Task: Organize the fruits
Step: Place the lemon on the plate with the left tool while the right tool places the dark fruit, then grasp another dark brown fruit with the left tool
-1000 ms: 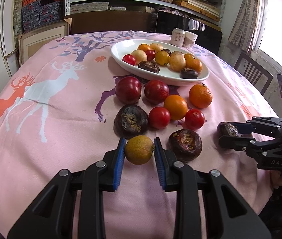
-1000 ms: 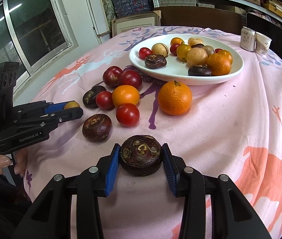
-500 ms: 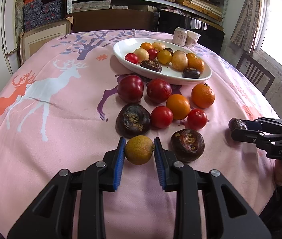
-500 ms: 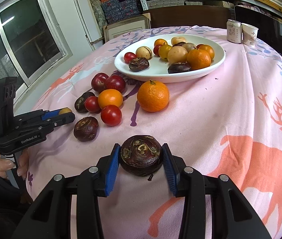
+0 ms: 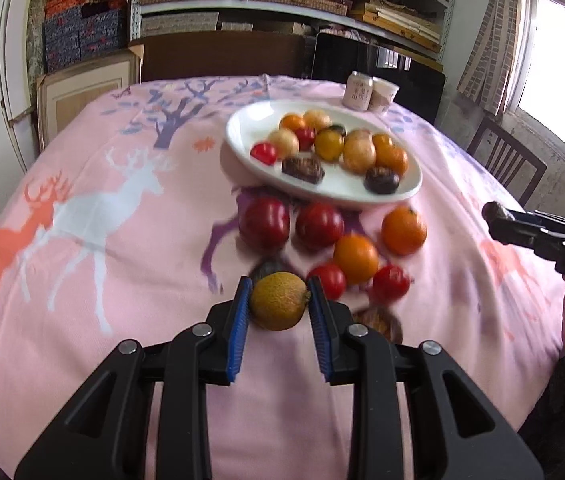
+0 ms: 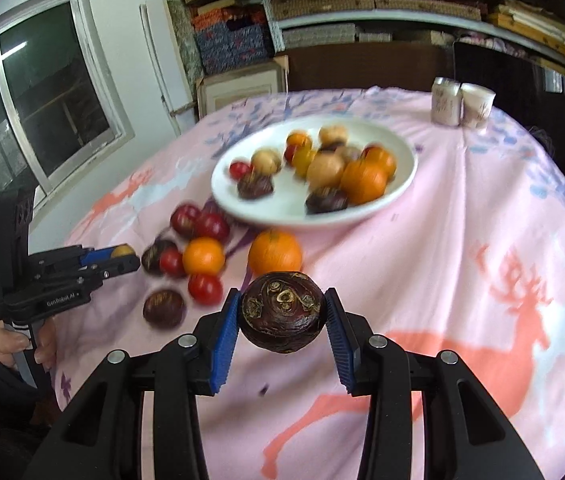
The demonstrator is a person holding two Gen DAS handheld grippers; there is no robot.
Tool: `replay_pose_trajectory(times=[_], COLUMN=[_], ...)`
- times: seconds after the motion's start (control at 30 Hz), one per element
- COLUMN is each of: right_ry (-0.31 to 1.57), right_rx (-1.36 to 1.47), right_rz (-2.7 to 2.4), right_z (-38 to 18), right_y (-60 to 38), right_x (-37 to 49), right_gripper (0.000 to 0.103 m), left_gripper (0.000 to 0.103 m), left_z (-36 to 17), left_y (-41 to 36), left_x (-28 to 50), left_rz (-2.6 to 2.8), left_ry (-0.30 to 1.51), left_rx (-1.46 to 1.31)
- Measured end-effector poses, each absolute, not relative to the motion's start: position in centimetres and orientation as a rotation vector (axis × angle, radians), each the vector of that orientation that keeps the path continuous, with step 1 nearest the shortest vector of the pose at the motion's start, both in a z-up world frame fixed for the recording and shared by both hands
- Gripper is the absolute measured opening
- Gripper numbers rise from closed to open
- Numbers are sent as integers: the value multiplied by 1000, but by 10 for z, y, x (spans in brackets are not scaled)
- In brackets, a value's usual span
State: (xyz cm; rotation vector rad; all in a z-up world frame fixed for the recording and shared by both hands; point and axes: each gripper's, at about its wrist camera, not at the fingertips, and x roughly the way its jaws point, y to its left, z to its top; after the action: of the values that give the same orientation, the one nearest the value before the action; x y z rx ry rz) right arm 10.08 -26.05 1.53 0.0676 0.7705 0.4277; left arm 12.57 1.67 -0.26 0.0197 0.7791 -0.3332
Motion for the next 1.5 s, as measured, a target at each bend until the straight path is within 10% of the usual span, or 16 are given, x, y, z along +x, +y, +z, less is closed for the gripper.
replay_pose_trajectory(times=[0.47,0.6,0.93,1.3,1.5], right_ry=[721,727,700,755,756], right_rx=[40,34,101,81,61], right_rz=[375,365,354,328,317], right_z=[34,24,19,-11,-12], right_y=[-225,-220,-255,-263,-261], right_x=[203,219,182,129,112], right_gripper=[43,56,63,65,69], left_gripper=[28,71,79,80,48], left_z=[22,15,27,-27,-44], left_y=[-42,-44,-25,-42,-50], left_x=[257,277,205,90,99], left_rz=[-342,-326,-340,-386,-389], left_ry=[785,795,730,801,873], left_rx=[59,7,48,278,261])
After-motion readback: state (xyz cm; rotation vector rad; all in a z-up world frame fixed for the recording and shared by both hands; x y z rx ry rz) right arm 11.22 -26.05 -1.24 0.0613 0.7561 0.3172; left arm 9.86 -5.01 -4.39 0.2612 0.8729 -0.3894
